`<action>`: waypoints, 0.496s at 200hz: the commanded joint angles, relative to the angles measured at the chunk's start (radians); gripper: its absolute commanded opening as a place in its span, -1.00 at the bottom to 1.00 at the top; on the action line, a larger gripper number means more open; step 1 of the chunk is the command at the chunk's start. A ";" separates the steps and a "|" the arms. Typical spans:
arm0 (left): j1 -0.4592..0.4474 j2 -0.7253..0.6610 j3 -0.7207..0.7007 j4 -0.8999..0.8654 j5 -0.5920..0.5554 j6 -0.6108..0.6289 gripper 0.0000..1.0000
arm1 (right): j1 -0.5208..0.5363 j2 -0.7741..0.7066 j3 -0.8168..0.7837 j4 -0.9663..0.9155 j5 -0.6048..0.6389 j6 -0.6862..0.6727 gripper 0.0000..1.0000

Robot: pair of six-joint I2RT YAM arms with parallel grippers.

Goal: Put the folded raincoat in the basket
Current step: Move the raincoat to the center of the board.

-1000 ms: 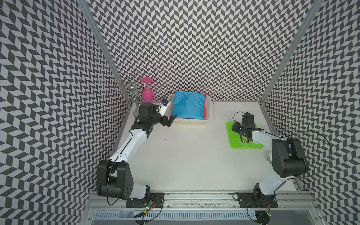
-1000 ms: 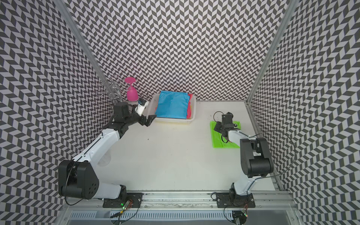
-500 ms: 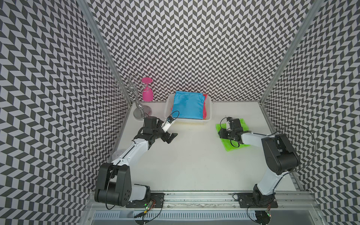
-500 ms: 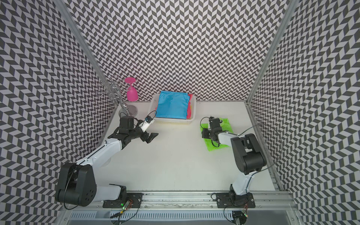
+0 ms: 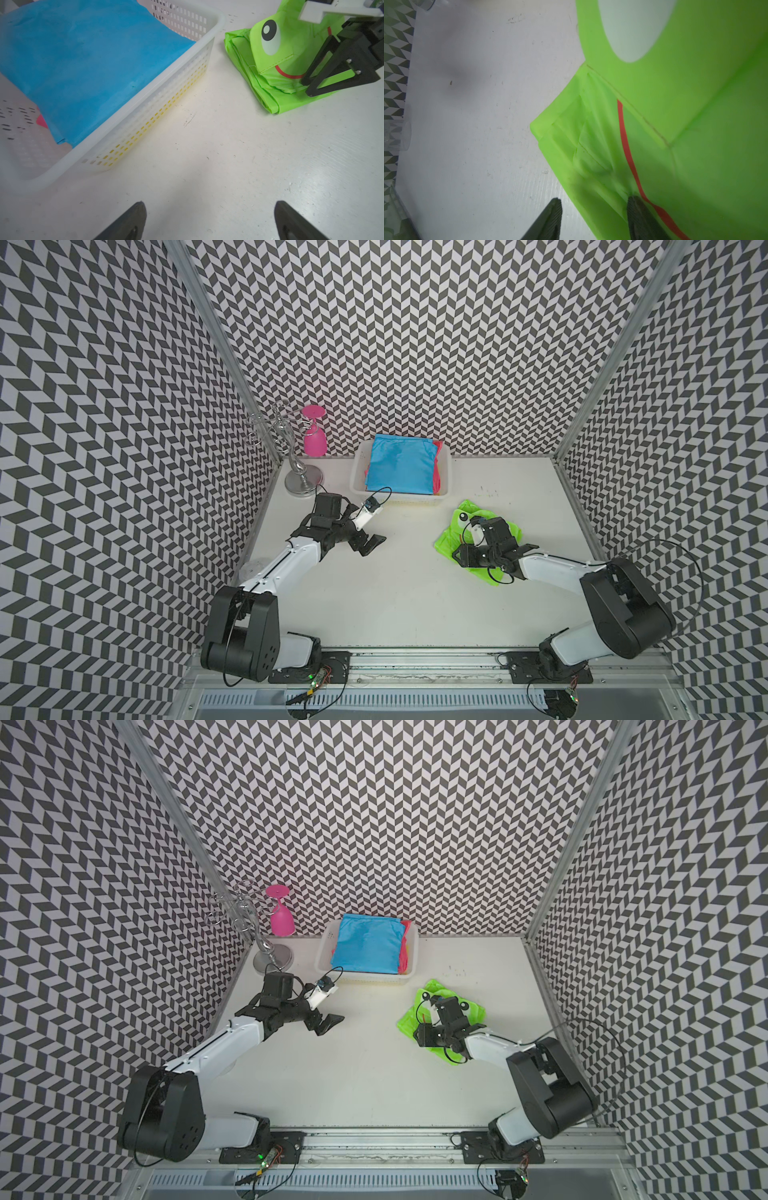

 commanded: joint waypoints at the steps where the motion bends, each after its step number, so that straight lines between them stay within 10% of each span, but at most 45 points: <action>1: -0.059 -0.009 -0.007 -0.032 0.029 0.038 1.00 | -0.027 -0.059 -0.010 -0.065 -0.006 0.032 0.11; 58: -0.325 0.124 0.008 0.075 -0.009 0.009 1.00 | -0.316 -0.170 -0.036 0.094 -0.094 0.149 0.13; 99: -0.395 0.316 0.097 0.251 -0.124 -0.227 1.00 | -0.408 -0.147 -0.053 0.046 -0.085 0.126 0.15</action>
